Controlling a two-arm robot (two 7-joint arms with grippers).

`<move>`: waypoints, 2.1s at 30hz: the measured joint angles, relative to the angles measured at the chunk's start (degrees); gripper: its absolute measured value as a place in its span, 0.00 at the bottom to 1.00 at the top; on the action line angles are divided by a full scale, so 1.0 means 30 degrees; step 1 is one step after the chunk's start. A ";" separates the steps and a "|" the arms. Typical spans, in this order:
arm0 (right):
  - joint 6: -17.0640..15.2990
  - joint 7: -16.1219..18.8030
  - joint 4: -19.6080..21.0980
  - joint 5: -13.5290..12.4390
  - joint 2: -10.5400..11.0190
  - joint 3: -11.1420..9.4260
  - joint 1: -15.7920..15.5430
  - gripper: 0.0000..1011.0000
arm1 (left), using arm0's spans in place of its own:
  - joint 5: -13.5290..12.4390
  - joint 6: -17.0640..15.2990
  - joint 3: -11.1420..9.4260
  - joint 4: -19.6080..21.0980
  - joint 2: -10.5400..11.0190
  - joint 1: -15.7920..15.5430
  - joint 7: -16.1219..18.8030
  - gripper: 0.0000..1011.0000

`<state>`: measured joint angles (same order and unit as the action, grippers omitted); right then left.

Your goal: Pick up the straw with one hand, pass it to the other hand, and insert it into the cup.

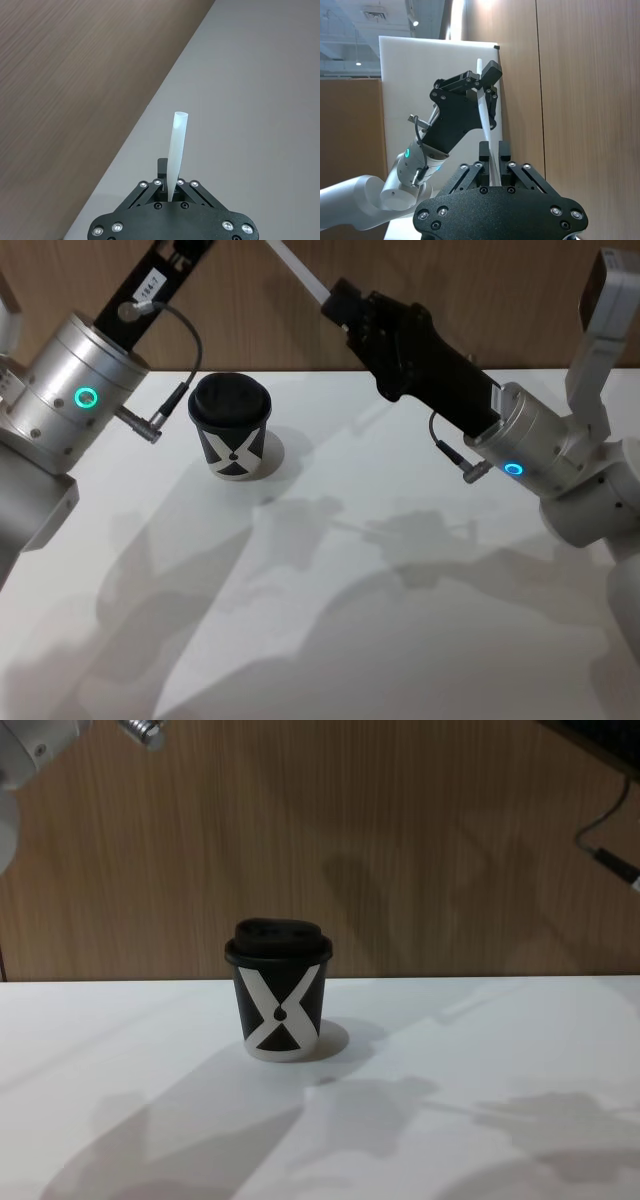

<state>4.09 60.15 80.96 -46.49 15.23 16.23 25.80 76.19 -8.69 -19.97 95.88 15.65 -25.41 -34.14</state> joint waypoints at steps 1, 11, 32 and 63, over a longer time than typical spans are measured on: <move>-0.0001 0.0000 0.0000 0.0000 0.0001 0.0000 -0.0002 0.10 | 0.0011 0.0034 -0.0012 0.0009 0.0033 0.0008 0.0036 0.00; -0.0001 0.0000 0.0000 0.0000 -0.0007 0.0007 -0.0001 0.42 | -0.0046 0.0295 -0.0167 0.0070 0.0181 0.0016 0.0142 0.00; 0.0000 0.0005 0.0011 0.0000 -0.0007 0.0010 0.0001 0.99 | -0.4919 0.3152 -0.1322 0.0592 0.1132 -0.0758 0.1322 0.00; -0.0001 0.0004 0.0010 -0.0001 -0.0007 0.0009 0.0001 0.99 | -1.4789 0.3173 -0.2875 0.0899 0.2346 -0.1893 0.6808 0.00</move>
<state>4.09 60.16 80.98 -46.49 15.21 16.26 25.80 31.82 0.83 -28.59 98.58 22.69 -31.08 -13.71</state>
